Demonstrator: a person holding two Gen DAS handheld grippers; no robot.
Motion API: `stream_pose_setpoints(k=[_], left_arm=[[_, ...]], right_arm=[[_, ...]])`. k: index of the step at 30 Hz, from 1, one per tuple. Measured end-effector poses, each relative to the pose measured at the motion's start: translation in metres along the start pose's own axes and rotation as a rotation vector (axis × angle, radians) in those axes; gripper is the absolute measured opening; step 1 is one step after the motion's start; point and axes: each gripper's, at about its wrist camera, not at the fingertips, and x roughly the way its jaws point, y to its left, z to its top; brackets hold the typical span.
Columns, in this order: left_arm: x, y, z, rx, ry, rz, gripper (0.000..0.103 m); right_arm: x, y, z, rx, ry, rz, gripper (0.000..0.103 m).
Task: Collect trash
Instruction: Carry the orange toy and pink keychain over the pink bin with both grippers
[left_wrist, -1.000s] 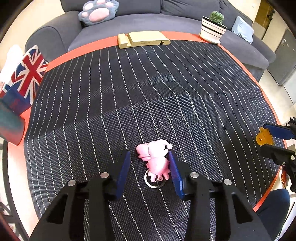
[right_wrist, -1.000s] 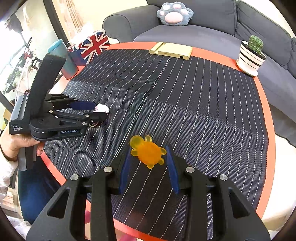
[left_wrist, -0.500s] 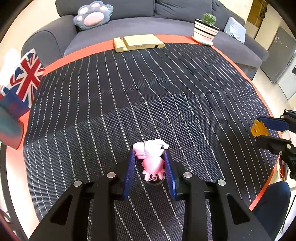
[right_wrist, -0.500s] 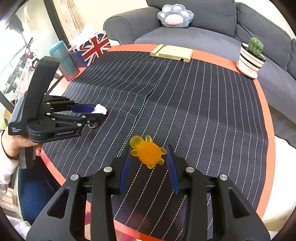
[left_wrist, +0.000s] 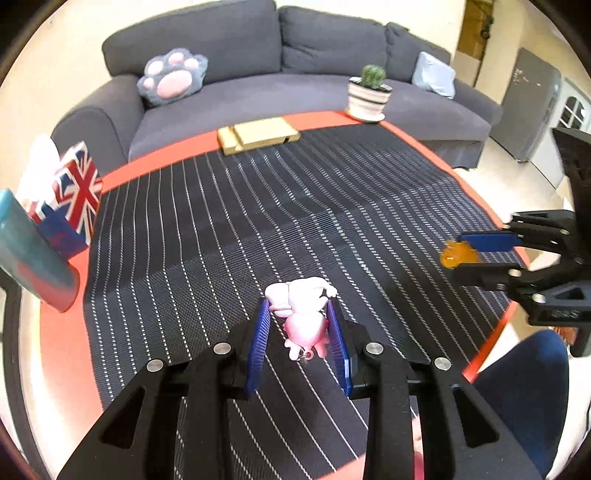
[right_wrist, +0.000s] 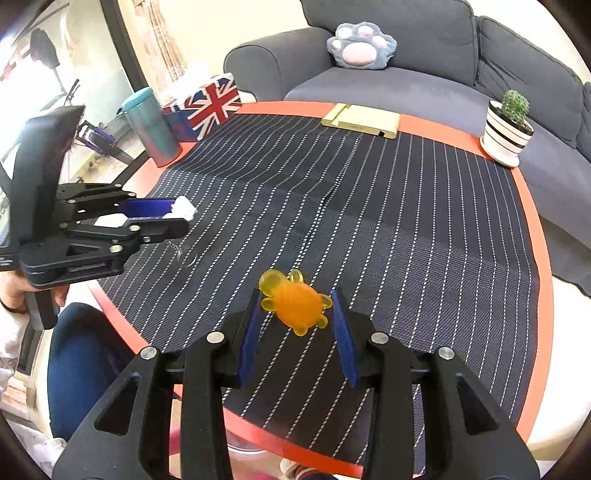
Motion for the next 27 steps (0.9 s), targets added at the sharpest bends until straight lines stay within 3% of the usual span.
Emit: stream_pose_setpoints(k=[14, 27], left_arm=[[-0.061, -0.031, -0.026, 0.081, -0.099, -0.064, 0.031], [-0.083, -0.045, -0.066, 0.092, -0.109, -0.099, 0.031]], right_arm=[[-0.032, 0.032, -0.019, -0.042, -0.059, 0.020, 0.037], [-0.069, 0.073, -0.051, -0.102, -0.093, 0.063, 0.037]])
